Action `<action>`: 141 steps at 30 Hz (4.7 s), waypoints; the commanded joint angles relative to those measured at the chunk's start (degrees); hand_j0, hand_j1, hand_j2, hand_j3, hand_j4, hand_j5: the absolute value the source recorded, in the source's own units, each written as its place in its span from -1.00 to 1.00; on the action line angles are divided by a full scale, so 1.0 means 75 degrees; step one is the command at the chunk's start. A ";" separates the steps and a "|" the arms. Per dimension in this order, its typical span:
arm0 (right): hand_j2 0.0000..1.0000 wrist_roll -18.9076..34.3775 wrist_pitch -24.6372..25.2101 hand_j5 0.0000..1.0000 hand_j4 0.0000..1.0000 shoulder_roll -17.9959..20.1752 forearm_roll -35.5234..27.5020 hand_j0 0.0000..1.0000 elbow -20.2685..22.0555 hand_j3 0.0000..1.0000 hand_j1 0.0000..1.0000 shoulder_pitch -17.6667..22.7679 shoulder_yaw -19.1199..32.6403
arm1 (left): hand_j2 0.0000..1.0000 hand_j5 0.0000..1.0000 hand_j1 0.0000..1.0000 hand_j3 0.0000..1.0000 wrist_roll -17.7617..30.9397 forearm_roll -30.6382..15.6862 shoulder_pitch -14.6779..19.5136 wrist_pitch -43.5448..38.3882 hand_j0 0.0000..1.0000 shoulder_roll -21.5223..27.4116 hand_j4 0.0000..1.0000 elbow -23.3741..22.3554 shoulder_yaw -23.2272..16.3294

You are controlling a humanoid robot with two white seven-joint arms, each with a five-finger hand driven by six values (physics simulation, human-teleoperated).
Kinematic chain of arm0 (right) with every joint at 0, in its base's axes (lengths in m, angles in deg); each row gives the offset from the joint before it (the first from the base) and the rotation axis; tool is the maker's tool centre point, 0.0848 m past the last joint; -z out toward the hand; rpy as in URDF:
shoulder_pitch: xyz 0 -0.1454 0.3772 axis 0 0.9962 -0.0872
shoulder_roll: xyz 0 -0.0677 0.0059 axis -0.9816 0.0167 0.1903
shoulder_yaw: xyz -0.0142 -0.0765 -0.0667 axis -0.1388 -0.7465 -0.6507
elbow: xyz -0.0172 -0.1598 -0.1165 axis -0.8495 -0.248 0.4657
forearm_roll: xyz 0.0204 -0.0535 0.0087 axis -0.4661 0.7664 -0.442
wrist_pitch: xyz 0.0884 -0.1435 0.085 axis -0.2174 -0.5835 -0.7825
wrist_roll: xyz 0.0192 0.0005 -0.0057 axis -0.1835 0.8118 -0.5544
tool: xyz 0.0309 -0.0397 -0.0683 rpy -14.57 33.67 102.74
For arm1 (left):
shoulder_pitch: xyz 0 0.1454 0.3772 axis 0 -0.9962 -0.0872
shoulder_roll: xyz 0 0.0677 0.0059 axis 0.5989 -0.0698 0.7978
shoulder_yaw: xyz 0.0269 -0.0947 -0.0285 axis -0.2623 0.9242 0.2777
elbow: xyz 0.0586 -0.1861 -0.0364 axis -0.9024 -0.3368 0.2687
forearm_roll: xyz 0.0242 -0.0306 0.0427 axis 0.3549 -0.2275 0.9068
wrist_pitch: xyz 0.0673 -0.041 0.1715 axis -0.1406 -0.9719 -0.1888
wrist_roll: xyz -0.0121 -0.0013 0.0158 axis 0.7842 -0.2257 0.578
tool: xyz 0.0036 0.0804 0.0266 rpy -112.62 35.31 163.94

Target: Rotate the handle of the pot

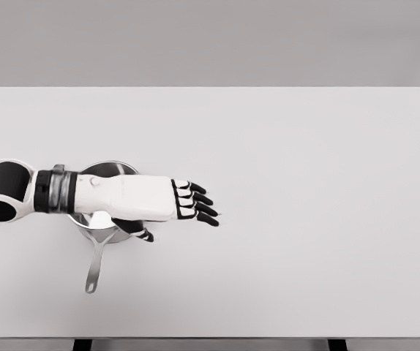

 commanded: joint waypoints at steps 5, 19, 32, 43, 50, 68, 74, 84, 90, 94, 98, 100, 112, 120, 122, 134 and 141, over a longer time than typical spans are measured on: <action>1.00 -0.0001 0.0009 1.00 1.00 0.0001 -0.0003 1.00 -0.0003 1.00 1.00 0.0000 -0.0002 | 1.00 1.00 1.00 1.00 0.0019 0.0199 -0.0305 -0.0015 1.00 0.0580 1.00 -0.0022 -0.0067; 1.00 -0.0001 -0.0003 1.00 1.00 0.0001 -0.0003 1.00 -0.0003 1.00 1.00 0.0000 -0.0002 | 1.00 1.00 1.00 1.00 0.0066 0.0937 -0.0586 -0.0015 1.00 0.0791 1.00 -0.0010 -0.0067; 1.00 0.0010 -0.0003 1.00 1.00 0.0001 -0.0003 1.00 -0.0003 1.00 1.00 0.0000 -0.0002 | 1.00 1.00 1.00 1.00 0.0077 0.1206 -0.0446 -0.0015 1.00 0.1236 1.00 -0.0069 -0.0055; 1.00 -0.0001 0.0009 1.00 1.00 0.0001 -0.0003 1.00 -0.0003 1.00 1.00 0.0000 -0.0002 | 1.00 1.00 1.00 1.00 0.0077 0.2156 -0.0094 -0.0015 1.00 0.1236 1.00 -0.0385 -0.0055; 1.00 0.0010 -0.0003 1.00 1.00 0.0001 -0.0003 1.00 -0.0003 1.00 1.00 0.0000 -0.0002 | 1.00 1.00 1.00 1.00 0.0077 0.2226 0.0141 -0.0015 1.00 0.1236 1.00 -0.0702 -0.0044; 1.00 -0.0001 -0.0003 1.00 1.00 0.0001 -0.0003 1.00 -0.0003 1.00 1.00 0.0000 -0.0002 | 1.00 1.00 1.00 1.00 0.0019 -0.0739 0.0105 -0.0015 1.00 0.2326 1.00 -0.0936 -0.0009; 1.00 0.0010 -0.0003 1.00 1.00 0.0001 -0.0003 1.00 -0.0003 1.00 1.00 0.0000 -0.0002 | 1.00 1.00 1.00 1.00 0.0054 -0.0364 0.0094 -0.0015 1.00 0.2373 1.00 -0.0960 -0.0020; 1.00 -0.0001 0.0009 1.00 1.00 0.0001 -0.0003 1.00 -0.0003 1.00 1.00 0.0000 -0.0002 | 1.00 1.00 1.00 1.00 0.0077 0.0574 0.0223 -0.0015 1.00 0.2455 1.00 -0.1651 0.0062; 1.00 -0.0001 -0.0003 1.00 1.00 0.0001 -0.0003 1.00 -0.0003 1.00 1.00 0.0000 -0.0002 | 1.00 1.00 1.00 1.00 0.0066 0.0844 0.0516 -0.0015 1.00 0.2303 1.00 -0.1956 0.0284; 1.00 0.0010 -0.0003 1.00 1.00 0.0001 -0.0003 1.00 -0.0003 1.00 1.00 0.0000 -0.0002 | 1.00 1.00 1.00 1.00 0.0007 0.0351 0.0516 -0.0015 1.00 0.2326 1.00 -0.2015 0.0331; 1.00 -0.0001 -0.0003 1.00 1.00 0.0001 -0.0003 1.00 -0.0003 1.00 1.00 0.0000 -0.0002 | 1.00 1.00 1.00 1.00 0.0019 0.0398 0.0504 -0.0015 1.00 0.2338 1.00 -0.2670 0.0343; 1.00 -0.0001 -0.0003 1.00 1.00 0.0001 -0.0003 1.00 -0.0003 1.00 1.00 0.0000 -0.0002 | 1.00 1.00 1.00 1.00 0.0054 0.0422 0.0504 -0.0015 1.00 0.2349 1.00 -0.2975 0.0343; 1.00 0.0010 -0.0003 1.00 1.00 0.0001 -0.0003 1.00 -0.0003 1.00 1.00 0.0000 -0.0002 | 1.00 1.00 1.00 1.00 0.0101 0.0761 0.0551 -0.0015 1.00 0.2080 1.00 -0.3713 0.0636; 1.00 -0.0001 -0.0003 1.00 1.00 0.0001 -0.0003 1.00 -0.0003 1.00 1.00 0.0000 -0.0002 | 1.00 1.00 1.00 1.00 0.0112 0.0902 0.0715 -0.0015 1.00 0.1670 1.00 -0.3772 0.0730; 1.00 0.0010 0.0009 1.00 1.00 0.0001 -0.0003 1.00 -0.0003 1.00 1.00 0.0000 -0.0002 | 1.00 1.00 1.00 1.00 0.0112 0.0890 0.0726 -0.0015 1.00 0.1588 1.00 -0.3772 0.0730; 1.00 -0.0001 -0.0003 1.00 1.00 0.0001 -0.0003 1.00 -0.0003 1.00 1.00 0.0000 -0.0002 | 1.00 1.00 1.00 1.00 0.0112 0.0902 0.0937 -0.0015 1.00 0.1248 1.00 -0.3772 0.0730; 1.00 0.0010 0.0009 1.00 1.00 0.0001 -0.0003 1.00 -0.0003 1.00 1.00 0.0000 -0.0002 | 1.00 1.00 1.00 1.00 0.0112 0.0972 0.1055 -0.0015 1.00 0.1143 1.00 -0.3760 0.0730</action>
